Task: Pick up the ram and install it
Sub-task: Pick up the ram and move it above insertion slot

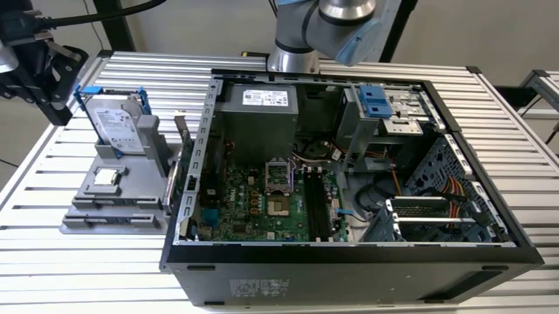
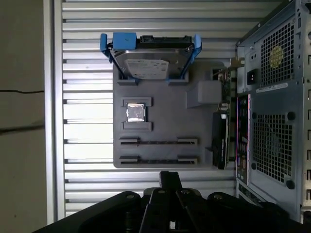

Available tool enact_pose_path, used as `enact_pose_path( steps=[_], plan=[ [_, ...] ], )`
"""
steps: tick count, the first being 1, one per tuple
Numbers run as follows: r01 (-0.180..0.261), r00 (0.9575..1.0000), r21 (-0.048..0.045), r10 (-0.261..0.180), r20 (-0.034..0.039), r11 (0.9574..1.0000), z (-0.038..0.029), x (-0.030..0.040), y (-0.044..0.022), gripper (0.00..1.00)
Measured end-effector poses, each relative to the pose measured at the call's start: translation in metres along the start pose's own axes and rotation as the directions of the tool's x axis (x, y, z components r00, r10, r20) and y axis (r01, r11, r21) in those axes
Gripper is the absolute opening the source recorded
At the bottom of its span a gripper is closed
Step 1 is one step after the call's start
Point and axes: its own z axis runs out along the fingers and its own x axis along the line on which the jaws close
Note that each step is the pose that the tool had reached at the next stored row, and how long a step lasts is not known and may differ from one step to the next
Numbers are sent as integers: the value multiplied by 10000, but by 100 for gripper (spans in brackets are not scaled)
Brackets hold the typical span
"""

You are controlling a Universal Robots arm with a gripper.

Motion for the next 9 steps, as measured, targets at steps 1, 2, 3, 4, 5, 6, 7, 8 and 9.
enact_pose_path(
  steps=[1, 2, 3, 4, 5, 6, 7, 8, 9],
  plan=[
    [0, 10000, 0, 0, 0, 10000, 0, 1, -7, 0],
    [0, 10000, 0, 0, 0, 10000, -1, 2, -14, 0],
    [0, 10000, 0, 0, 0, 10000, -1, 3, -22, 0],
    [0, 10000, 0, 0, 0, 10000, -1, 4, -29, 0],
    [0, 10000, 0, 0, 0, 10000, -1, 4, -37, 0],
    [0, 10000, 0, 0, 0, 10000, -2, 5, -44, 0],
    [0, 10000, 0, 0, 0, 10000, -2, 5, -51, 0],
    [0, 10000, 0, 0, 0, 10000, -2, 6, -58, 0],
    [0, 10000, 0, 0, -1, 10000, -2, 6, -65, 0]
  ],
)
